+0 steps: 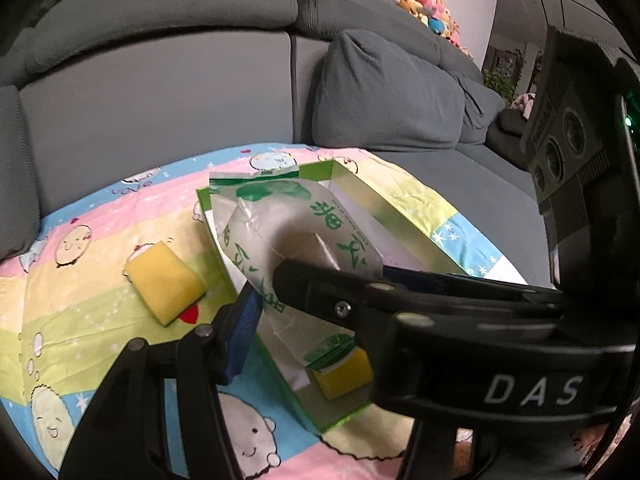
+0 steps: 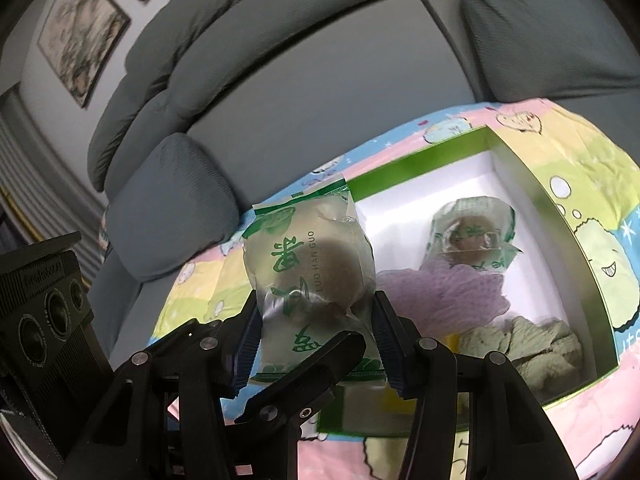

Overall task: Organize objects
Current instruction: 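Carry the clear bag over the green box and lower it inside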

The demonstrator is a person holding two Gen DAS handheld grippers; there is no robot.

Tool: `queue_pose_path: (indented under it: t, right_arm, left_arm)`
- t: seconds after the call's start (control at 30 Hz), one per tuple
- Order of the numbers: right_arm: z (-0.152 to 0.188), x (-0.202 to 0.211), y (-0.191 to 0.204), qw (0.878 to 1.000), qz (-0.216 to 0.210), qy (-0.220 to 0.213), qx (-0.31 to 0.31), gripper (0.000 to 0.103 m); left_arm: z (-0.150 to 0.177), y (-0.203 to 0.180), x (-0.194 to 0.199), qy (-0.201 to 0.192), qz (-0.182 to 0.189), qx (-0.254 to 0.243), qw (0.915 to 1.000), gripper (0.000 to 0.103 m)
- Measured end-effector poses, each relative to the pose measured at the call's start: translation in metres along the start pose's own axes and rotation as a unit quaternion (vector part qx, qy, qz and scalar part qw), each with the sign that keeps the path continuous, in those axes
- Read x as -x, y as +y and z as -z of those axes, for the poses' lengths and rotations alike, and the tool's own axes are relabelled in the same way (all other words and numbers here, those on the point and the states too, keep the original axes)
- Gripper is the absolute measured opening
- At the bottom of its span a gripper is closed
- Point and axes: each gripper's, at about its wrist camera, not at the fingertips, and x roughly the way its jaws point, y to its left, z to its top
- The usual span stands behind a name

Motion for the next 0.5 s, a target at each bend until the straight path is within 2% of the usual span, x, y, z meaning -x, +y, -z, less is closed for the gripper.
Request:
queue_pose_path:
  t: [0.2,0.5]
  right_arm:
    - [-0.009,-0.021,-0.025,0.999,0.005,0.023,-0.031,0.055]
    - [-0.015,-0.041,-0.046,0.996,0.037,0.040,-0.065,0.055]
  left_arm:
    - [-0.004,0.005,-0.032,0.035,0.007,0.005,0.9993,0.056]
    - [-0.008,0.012,-0.067,0.071,0.029,0.015,0.9969,0.057]
